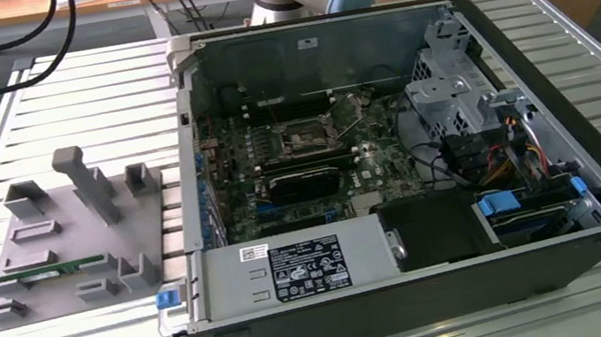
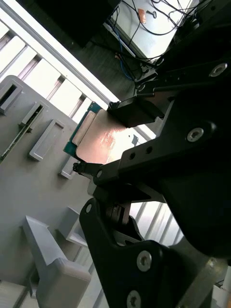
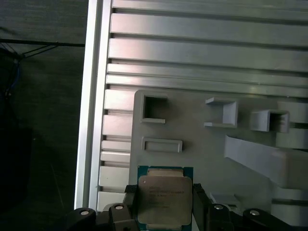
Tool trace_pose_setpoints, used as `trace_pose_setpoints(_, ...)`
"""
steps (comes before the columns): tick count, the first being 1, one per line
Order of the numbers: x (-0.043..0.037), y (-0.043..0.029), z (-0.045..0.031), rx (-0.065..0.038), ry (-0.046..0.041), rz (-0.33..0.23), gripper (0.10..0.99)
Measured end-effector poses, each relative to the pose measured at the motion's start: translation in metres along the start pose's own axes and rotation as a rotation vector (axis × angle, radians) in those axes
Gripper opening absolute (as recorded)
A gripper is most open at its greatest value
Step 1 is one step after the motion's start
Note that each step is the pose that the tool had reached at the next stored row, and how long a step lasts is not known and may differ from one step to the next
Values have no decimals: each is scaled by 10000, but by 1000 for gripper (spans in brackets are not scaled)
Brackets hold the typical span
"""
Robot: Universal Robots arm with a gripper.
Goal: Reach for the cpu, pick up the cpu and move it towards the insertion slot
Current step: 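Pick up the cpu and move it towards the insertion slot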
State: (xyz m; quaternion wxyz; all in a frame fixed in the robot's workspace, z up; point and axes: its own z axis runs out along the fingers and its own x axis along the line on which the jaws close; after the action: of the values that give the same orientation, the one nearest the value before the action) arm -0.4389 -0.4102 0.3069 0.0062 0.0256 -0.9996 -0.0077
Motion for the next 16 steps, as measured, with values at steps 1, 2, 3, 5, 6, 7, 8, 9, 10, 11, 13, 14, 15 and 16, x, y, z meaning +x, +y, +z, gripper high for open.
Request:
trace_pose_setpoints(1, 0, 0, -8, 6, 0, 0, 541)
trace_pose_setpoints(2, 0, 0, -15, 12, 0, 0, 541)
trace_pose_setpoints(3, 0, 1, -23, 17, 1, 0, 541)
trace_pose_setpoints(5, 0, 1, -41, 27, 2, 0, 541)
trace_pose_setpoints(6, 0, 2, -50, 32, 2, 0, 541)
trace_pose_setpoints(7, 1, 2, -59, 36, 2, 0, 541)
trace_pose_setpoints(8, 1, 2, -69, 40, 3, 0, 541)
trace_pose_setpoints(9, 1, 2, -79, 45, 3, 0, 541)
trace_pose_setpoints(10, 1, 3, -90, 51, 2, 1, 541)
trace_pose_setpoints(11, 1, 3, -103, 55, 3, 1, 541)
trace_pose_setpoints(13, 1, 5, -139, 64, 3, 1, 541)
trace_pose_setpoints(14, 2, 6, -159, 68, 3, 1, 541)
trace_pose_setpoints(15, 2, 7, -177, 74, 3, 1, 541)
trace_pose_setpoints(16, 2, 7, -195, 79, 4, 1, 541)
